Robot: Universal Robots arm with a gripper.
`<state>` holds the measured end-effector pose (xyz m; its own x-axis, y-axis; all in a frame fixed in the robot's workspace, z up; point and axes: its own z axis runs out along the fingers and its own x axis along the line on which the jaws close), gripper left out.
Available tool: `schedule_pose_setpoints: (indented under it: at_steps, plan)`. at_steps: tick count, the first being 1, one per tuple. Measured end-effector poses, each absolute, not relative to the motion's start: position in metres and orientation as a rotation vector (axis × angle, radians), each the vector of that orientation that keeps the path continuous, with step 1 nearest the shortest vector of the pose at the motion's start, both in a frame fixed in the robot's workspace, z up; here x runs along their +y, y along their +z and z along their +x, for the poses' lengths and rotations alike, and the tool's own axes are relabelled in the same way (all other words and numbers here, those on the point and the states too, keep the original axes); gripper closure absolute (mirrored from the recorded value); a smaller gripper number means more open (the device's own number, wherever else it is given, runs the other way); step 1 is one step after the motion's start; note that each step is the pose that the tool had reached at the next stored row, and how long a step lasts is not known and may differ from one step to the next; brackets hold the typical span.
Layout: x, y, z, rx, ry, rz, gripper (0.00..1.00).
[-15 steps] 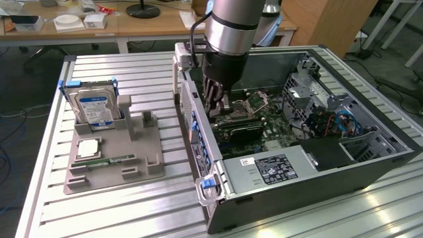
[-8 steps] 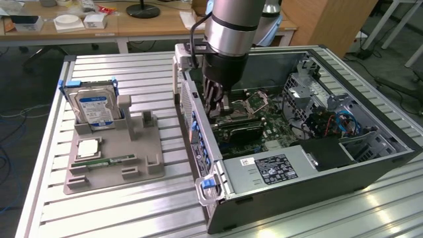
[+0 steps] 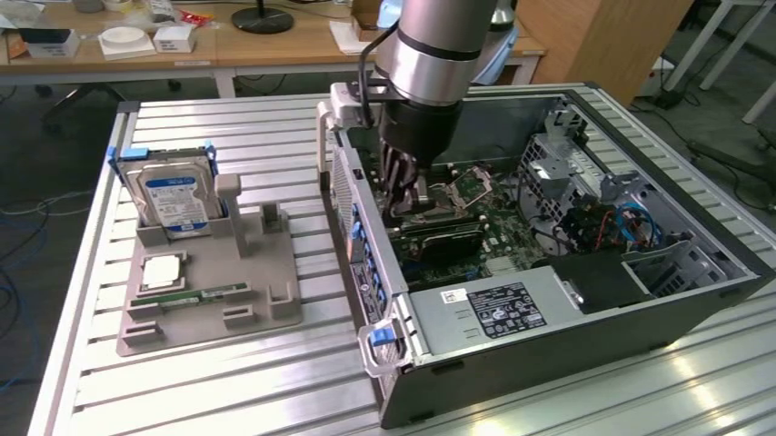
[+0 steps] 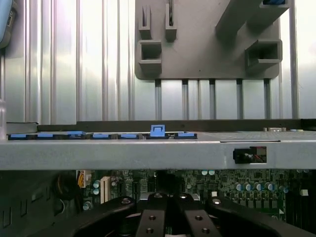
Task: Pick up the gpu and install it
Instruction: 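Press down on the gpu until it lock into place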
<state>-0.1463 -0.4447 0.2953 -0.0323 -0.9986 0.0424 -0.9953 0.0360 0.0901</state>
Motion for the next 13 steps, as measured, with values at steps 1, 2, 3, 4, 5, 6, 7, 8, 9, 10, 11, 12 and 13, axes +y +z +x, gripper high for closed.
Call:
schedule_pose_setpoints:
  at_steps: [1, 2, 3, 4, 5, 6, 7, 8, 9, 10, 11, 12, 13]
  plan:
    - [-0.4447, 0.2952, -0.1453, -2.192, -0.054, 2.118, 0.9]
    - [-0.4447, 0.2952, -0.1447, -2.192, -0.054, 2.118, 0.9]
    - [-0.4446, 0.2952, -0.1445, -2.192, -0.054, 2.118, 0.9]
    - [-0.4445, 0.2953, -0.1445, -2.192, -0.054, 2.118, 0.9]
    - [-0.4444, 0.2953, -0.1445, -2.194, -0.05, 2.12, 0.9]
    - [-0.4442, 0.2951, -0.1445, -2.2, -0.038, 2.125, 0.9]
    - [-0.444, 0.2949, -0.1446, -2.207, -0.024, 2.132, 0.9]
    - [-0.4437, 0.2947, -0.1448, -2.214, -0.01, 2.139, 0.9]
    - [-0.4435, 0.2946, -0.145, -2.221, 0.005, 2.145, 0.9]
    - [-0.4434, 0.2943, -0.1453, -2.228, 0.019, 2.152, 0.9]
    - [-0.4433, 0.2937, -0.1457, -2.233, 0.029, 2.156, 0.9]
    - [-0.4433, 0.2937, -0.1456, -2.234, 0.031, 2.157, 0.9]
    - [-0.4433, 0.2936, -0.1456, -2.234, 0.031, 2.157, 0.9]
